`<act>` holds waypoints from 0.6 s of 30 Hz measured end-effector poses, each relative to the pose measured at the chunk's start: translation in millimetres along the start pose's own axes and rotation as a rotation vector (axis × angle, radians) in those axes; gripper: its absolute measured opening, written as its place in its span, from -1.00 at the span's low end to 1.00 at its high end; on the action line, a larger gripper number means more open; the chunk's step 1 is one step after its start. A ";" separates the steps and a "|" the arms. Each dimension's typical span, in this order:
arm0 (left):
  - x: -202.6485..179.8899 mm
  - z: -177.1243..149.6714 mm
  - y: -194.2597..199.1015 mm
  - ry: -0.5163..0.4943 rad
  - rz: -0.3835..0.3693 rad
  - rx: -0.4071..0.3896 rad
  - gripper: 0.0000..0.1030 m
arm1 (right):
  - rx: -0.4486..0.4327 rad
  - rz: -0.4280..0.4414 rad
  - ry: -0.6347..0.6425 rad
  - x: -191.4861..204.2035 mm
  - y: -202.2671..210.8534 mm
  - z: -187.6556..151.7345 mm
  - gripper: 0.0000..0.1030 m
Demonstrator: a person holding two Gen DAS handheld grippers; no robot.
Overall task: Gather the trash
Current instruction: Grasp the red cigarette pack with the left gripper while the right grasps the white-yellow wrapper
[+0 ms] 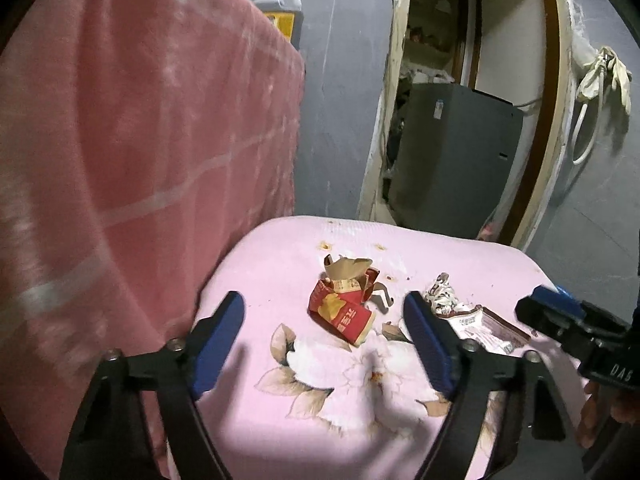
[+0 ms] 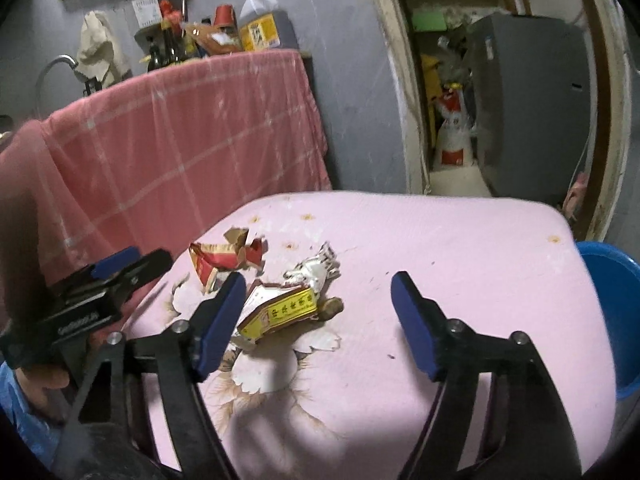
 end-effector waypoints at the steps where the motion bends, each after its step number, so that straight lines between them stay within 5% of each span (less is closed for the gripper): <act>1: 2.9 1.2 -3.2 0.013 -0.006 0.009 0.31 | 0.015 0.012 -0.006 0.6 -2.6 -0.1 0.26; 8: 12.8 5.1 -15.6 0.072 -0.060 0.060 0.04 | 0.099 0.037 0.005 9.3 -21.1 -5.5 -0.10; 18: 24.0 14.5 -32.3 0.131 -0.113 0.148 0.03 | 0.147 0.042 0.047 19.9 -26.9 -12.7 -0.16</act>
Point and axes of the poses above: each gripper's, at about its wrist camera, not at the fingertips, and y roughly against the way its jaws point, x to its left, z to its top, the point moved 3 cm from there along -y, roughly the way its jaws point, and after that the axes turned 14 degrees about -z, right-handed, at the moved point
